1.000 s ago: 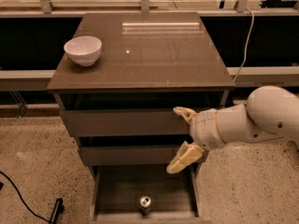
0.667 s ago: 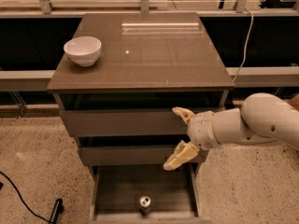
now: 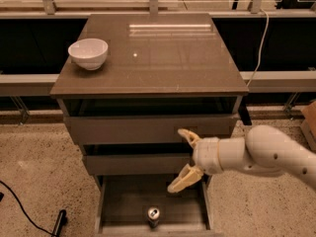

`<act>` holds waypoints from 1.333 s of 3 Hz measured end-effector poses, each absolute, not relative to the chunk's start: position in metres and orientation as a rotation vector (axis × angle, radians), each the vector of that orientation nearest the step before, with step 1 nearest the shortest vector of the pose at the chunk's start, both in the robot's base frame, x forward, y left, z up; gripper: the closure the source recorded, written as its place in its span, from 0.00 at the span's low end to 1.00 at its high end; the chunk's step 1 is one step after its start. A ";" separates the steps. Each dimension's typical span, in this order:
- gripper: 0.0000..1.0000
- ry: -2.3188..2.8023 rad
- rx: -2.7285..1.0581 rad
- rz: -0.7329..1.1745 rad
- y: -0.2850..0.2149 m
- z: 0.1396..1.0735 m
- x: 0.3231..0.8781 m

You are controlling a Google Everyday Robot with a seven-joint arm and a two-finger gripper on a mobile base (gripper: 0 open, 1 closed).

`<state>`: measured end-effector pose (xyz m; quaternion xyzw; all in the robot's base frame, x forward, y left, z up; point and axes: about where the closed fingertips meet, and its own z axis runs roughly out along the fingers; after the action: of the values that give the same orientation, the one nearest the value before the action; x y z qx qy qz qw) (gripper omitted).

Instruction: Pick redbull can from bottom drawer and place on counter

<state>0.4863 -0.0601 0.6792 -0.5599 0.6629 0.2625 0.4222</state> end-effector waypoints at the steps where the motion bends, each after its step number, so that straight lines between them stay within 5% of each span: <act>1: 0.00 1.593 -1.320 0.682 -0.058 0.623 0.488; 4: 0.00 1.545 -1.306 0.739 -0.051 0.509 0.503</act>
Offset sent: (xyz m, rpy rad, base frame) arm -0.0047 0.0042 -0.1471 0.1652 -0.1491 0.0445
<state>0.5028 -0.0508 0.5086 -0.5338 0.6315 0.3022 0.4743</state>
